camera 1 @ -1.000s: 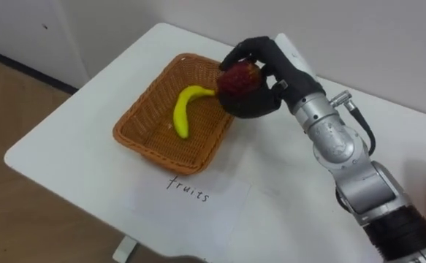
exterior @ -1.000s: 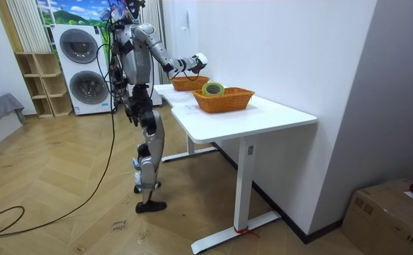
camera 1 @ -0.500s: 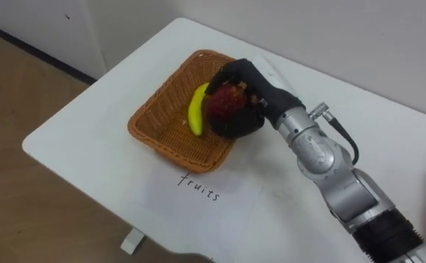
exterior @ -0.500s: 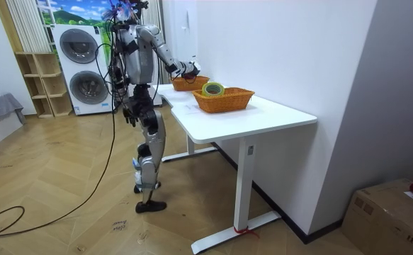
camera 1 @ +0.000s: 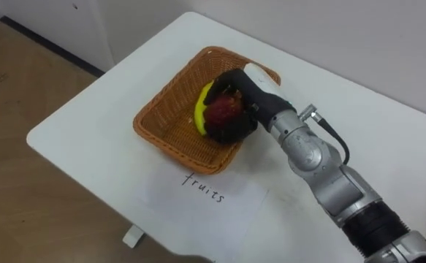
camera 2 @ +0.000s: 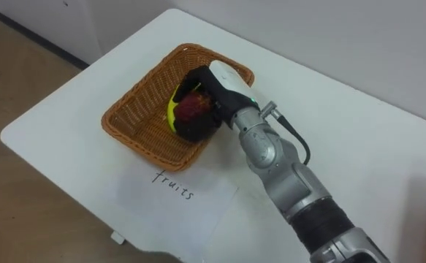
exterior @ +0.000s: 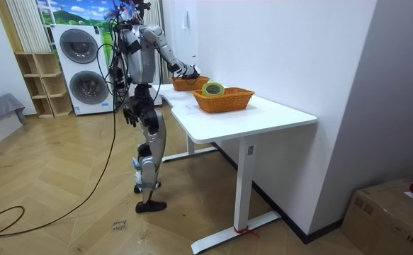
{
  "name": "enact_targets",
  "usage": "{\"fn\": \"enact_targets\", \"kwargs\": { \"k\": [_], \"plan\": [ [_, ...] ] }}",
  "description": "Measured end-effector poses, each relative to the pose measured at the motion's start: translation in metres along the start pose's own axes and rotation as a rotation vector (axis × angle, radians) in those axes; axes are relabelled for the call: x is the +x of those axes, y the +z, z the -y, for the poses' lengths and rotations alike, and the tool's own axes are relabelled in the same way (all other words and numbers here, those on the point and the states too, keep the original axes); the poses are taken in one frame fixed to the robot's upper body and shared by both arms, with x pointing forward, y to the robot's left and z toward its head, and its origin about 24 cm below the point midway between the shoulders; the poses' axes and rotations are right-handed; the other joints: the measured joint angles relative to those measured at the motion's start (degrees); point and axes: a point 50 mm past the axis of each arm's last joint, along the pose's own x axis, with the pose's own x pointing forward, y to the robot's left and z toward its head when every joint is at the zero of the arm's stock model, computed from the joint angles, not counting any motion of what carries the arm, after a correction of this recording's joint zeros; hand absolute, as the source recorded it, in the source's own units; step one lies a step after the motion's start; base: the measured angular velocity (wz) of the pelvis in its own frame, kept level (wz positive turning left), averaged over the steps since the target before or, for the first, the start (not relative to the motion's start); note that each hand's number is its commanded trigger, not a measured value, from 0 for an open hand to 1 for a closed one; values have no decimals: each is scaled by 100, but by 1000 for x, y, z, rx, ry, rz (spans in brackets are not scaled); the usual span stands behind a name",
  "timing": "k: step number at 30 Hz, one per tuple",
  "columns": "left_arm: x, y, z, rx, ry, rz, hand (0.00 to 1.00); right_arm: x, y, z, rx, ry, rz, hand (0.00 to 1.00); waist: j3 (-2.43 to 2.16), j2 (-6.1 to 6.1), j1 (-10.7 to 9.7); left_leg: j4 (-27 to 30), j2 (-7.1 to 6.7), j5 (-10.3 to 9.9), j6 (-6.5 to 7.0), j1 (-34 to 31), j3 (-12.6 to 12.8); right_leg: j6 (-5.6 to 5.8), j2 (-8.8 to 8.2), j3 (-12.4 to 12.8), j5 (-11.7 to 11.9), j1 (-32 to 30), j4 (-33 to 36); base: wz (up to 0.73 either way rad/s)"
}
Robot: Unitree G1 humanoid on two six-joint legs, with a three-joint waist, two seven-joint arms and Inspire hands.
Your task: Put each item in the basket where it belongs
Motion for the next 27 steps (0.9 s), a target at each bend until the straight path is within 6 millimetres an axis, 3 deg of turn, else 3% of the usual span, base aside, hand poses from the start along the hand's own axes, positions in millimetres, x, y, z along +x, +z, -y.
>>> {"fn": "enact_targets", "kwargs": {
  "k": [19,27],
  "plan": [
    [-1,-1,3,6,-50,1,0,1,-3,-3,6,16,-16,0,-1,-27,114,0,-4,0,0,1,-4,0,-4,-2,0,2,0,0],
    [0,-1,3,6,-67,2,0,1,-3,-2,9,14,-17,0,30,-50,85,6,4,-1,1,-8,-38,0,-8,-10,0,1,0,0]
  ]
}}
